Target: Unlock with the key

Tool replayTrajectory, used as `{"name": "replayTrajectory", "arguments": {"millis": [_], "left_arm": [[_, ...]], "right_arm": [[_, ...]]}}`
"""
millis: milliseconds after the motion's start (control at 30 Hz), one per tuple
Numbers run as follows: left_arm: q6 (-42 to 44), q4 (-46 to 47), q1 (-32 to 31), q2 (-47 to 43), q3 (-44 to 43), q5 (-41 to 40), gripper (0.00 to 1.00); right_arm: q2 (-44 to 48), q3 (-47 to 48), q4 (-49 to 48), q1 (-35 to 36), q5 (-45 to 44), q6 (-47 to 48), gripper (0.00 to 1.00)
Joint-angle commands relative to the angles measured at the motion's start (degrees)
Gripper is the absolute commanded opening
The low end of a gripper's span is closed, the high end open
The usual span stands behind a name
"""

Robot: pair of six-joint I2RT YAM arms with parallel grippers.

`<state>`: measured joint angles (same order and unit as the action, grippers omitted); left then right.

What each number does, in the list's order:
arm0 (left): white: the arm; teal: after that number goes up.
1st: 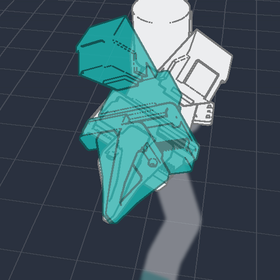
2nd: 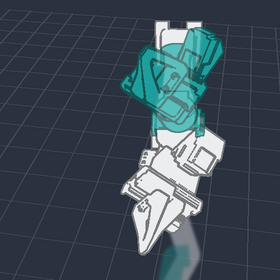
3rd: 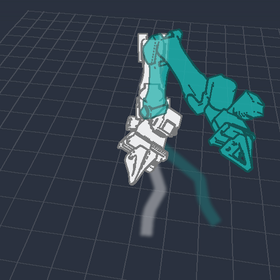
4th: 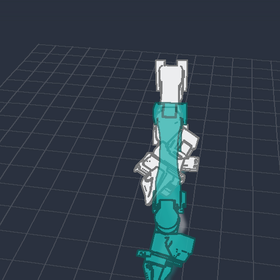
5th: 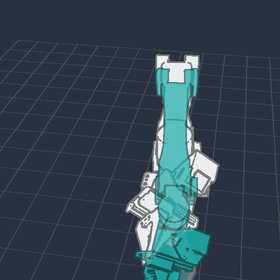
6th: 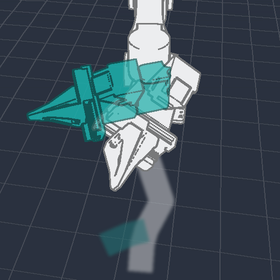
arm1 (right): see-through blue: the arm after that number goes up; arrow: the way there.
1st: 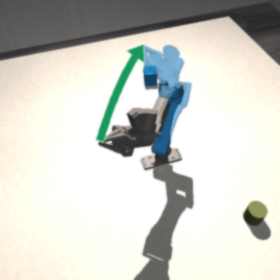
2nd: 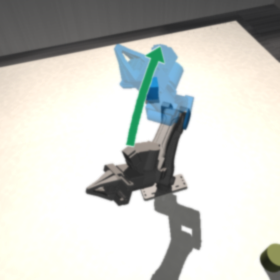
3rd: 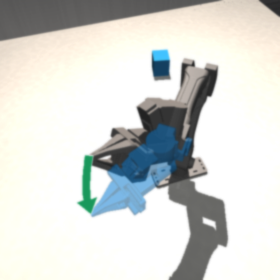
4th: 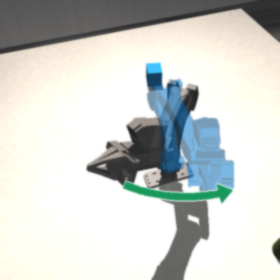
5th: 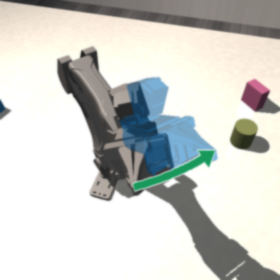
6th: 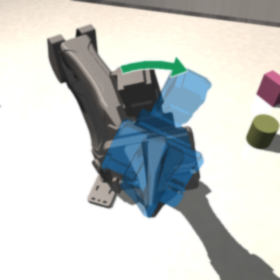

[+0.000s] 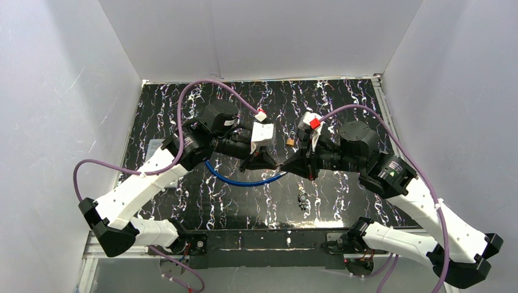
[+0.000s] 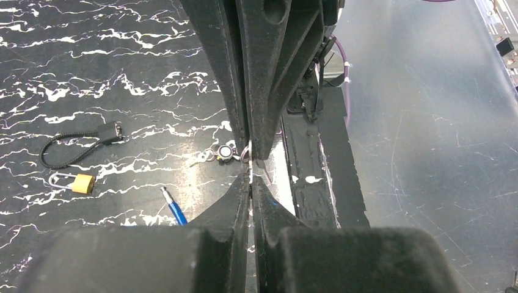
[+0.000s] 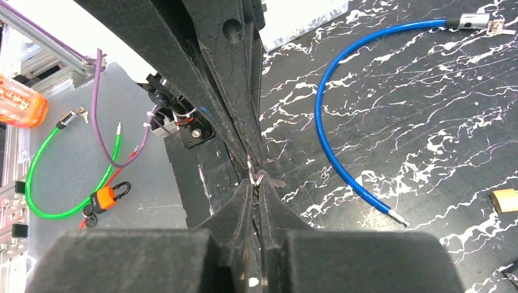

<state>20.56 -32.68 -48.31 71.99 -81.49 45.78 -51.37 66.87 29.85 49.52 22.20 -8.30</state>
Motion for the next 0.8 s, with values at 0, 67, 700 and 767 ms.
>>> {"name": "replayTrajectory", "arguments": {"millis": [0, 67, 700, 767], "left_arm": [[0.11, -0.71, -0.04, -0.13, -1.96, 2.23, 0.0], [0.16, -0.71, -0.07, -0.1, -1.95, 2.26, 0.0], [0.17, -0.81, -0.03, -0.36, -1.87, 2.3, 0.0], [0.03, -0.81, -0.04, -0.31, -1.98, 2.31, 0.0]], "right_arm": [[0.36, 0.75, -2.91, -0.12, -0.81, 0.18, 0.03], [0.42, 0.89, -2.39, -0.12, -1.3, 0.35, 0.09], [0.55, 1.79, -6.53, -0.12, -3.6, 2.38, 0.46], [-0.39, 1.79, -6.78, -0.12, -3.2, 2.14, 0.47]]}}
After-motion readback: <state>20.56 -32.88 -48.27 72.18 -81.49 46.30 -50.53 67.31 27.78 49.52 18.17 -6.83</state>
